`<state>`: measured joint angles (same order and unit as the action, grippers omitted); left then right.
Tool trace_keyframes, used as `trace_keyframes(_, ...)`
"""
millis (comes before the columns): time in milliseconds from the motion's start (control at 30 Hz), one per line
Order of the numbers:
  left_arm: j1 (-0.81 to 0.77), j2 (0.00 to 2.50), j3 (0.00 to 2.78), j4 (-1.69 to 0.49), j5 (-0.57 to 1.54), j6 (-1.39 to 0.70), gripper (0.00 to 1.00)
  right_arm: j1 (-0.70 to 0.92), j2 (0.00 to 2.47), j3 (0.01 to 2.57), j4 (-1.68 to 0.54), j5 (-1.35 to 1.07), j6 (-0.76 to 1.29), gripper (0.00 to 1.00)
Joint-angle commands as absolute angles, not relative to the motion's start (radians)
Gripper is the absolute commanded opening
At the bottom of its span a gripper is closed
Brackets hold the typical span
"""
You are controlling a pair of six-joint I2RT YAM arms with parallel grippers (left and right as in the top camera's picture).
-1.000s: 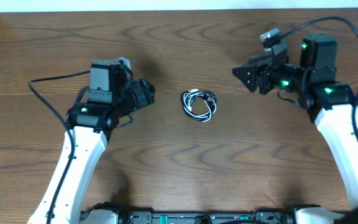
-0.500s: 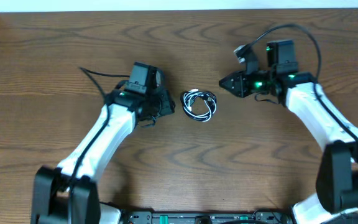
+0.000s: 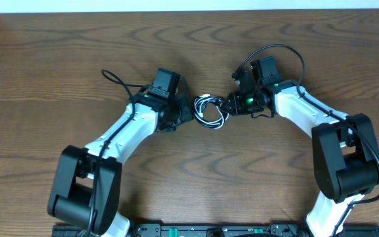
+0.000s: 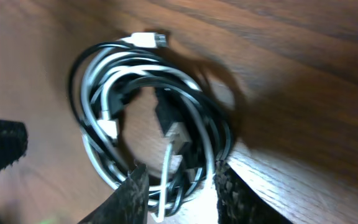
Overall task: Untangle cables
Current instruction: 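Lower both grippers onto the coiled cable and close on its loops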
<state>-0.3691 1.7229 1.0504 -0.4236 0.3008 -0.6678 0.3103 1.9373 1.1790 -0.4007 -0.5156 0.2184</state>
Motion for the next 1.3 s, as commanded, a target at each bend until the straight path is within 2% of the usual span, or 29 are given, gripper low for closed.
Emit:
trace_keyframes(0, -0.384, 1.769, 1.051, -0.389, 0.267, -0.682, 0.44, 0.340, 1.938, 1.196, -0.400, -0.427, 0.258, 0.32)
trace_keyframes(233, -0.384, 1.849, 1.051, -0.218, 0.268, -0.683, 0.44, 0.390, 1.938, 1.196, -0.401, -0.307, 0.259, 0.32)
trace_keyframes(500, -0.384, 1.889, 1.051, -0.167, 0.268, -0.682, 0.44, 0.423, 1.938, 1.195, -0.404, -0.227, 0.318, 0.33)
trace_keyframes(567, -0.384, 1.892, 1.051, -0.158, 0.268, -0.682, 0.39, 0.425, 1.938, 1.195, -0.403, -0.226, 0.318, 0.34)
trace_keyframes(700, -0.388, 1.899, 1.051, -0.170, 0.268, -0.682, 0.38, 0.425, 1.938, 1.195, -0.403, -0.227, 0.318, 0.34)
trace_keyframes(933, -0.440, 1.913, 1.051, -0.208, 0.274, -0.682, 0.41, 0.425, 1.938, 1.195, -0.405, -0.227, 0.318, 0.33)
trace_keyframes(967, -0.458, 1.913, 1.051, -0.208, 0.279, -0.682, 0.47, 0.425, 1.938, 1.195, -0.405, -0.227, 0.318, 0.34)
trace_keyframes(1000, -0.468, 1.913, 1.051, -0.210, 0.279, -0.682, 0.48, 0.424, 1.938, 1.195, -0.404, -0.227, 0.318, 0.33)
trace_keyframes(1100, -0.492, 1.914, 1.051, -0.211, 0.273, -0.669, 0.48, 0.424, 1.938, 1.195, -0.395, -0.240, 0.318, 0.23)
trace_keyframes(1267, -0.517, 1.922, 1.051, -0.216, 0.204, -0.666, 0.48, 0.419, 1.938, 1.195, -0.393, -0.244, 0.318, 0.22)
